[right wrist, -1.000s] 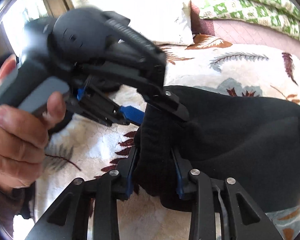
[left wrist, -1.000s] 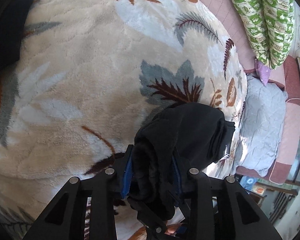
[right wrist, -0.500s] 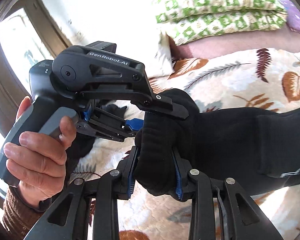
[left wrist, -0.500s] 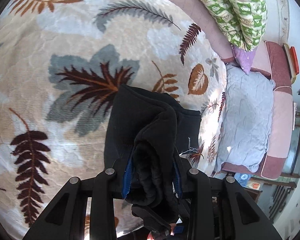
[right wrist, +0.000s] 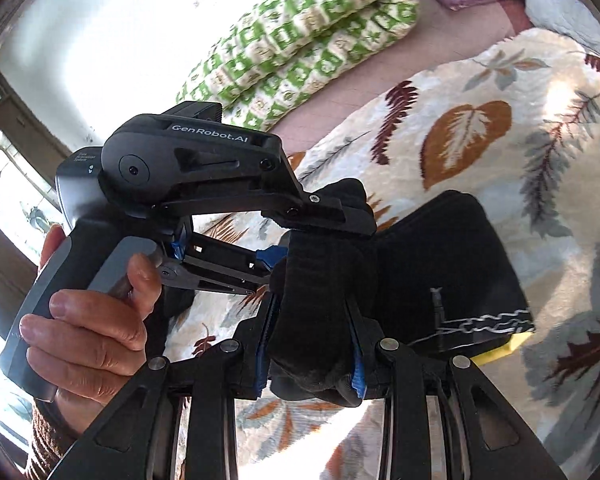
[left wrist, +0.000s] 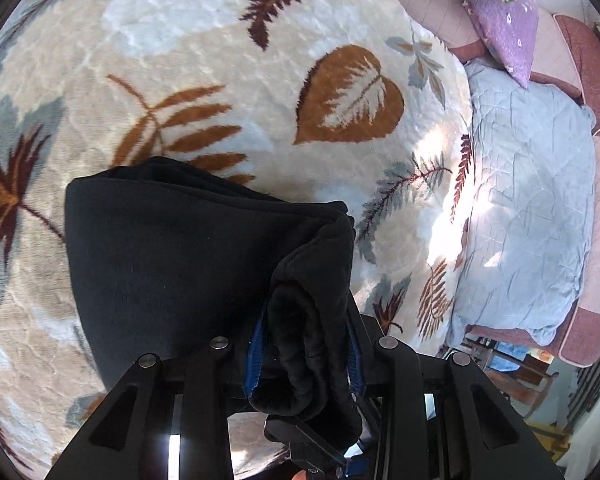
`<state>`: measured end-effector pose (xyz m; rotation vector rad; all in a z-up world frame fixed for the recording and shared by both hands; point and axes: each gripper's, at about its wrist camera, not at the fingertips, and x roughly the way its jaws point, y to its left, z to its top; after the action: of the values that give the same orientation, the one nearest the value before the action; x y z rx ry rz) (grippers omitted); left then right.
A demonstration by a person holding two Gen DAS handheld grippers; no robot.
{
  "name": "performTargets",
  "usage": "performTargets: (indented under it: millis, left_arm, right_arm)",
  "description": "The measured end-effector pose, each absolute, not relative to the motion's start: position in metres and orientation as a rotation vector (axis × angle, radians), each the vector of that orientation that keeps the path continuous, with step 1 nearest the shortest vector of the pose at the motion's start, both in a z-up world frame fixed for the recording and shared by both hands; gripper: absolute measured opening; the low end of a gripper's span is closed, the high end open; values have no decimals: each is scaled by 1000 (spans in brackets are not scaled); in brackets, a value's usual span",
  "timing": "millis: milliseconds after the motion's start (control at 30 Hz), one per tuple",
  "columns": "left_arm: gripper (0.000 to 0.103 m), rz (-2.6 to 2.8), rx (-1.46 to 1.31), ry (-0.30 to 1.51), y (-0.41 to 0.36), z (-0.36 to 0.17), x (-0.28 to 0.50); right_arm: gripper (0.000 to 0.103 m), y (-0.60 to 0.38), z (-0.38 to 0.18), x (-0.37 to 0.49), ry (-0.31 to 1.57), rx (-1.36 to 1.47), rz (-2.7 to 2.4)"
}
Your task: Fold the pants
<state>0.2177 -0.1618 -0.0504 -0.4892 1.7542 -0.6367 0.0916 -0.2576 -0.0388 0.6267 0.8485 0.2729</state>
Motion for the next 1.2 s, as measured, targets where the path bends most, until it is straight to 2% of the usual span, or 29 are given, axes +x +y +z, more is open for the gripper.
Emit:
performTargets:
  millis: [167, 267, 333, 433, 500, 700, 800, 833, 1000, 1200]
  left_arm:
    - [34, -562, -365, 1772, -214, -65, 217]
    - [43, -532, -343, 1775, -234, -68, 217]
    - [54, -535, -333, 1774, -240, -65, 217]
    - [66, -536, -311, 1756, -246, -56, 213]
    - [70, -535, -305, 1744, -248, -47, 209]
    - [72, -519, -261, 1617, -221, 3, 194]
    - [82, -451, -223, 1522, -182, 24, 177]
    - [82, -431, -218, 1496, -164, 28, 172]
    - [83, -311, -209, 1458, -102, 12, 130]
    - [83, -301, -278, 1510, -93, -28, 111]
  right_arm:
    - [35, -300, -59, 88, 843, 741, 240]
    - [38, -323, -73, 85, 851, 830, 228]
    - [40, -340, -81, 79, 839, 902, 227]
    - [41, -359, -86, 74, 822, 969, 228]
    - [41, -371, -86, 70, 810, 1000, 220]
    - [41, -396, -72, 63, 784, 994, 195]
    - [43, -400, -58, 63, 782, 944, 207]
    - [44, -399, -53, 64, 788, 920, 214]
    - [51, -377, -33, 85, 852, 747, 265]
    - [54, -339, -22, 109, 930, 495, 257]
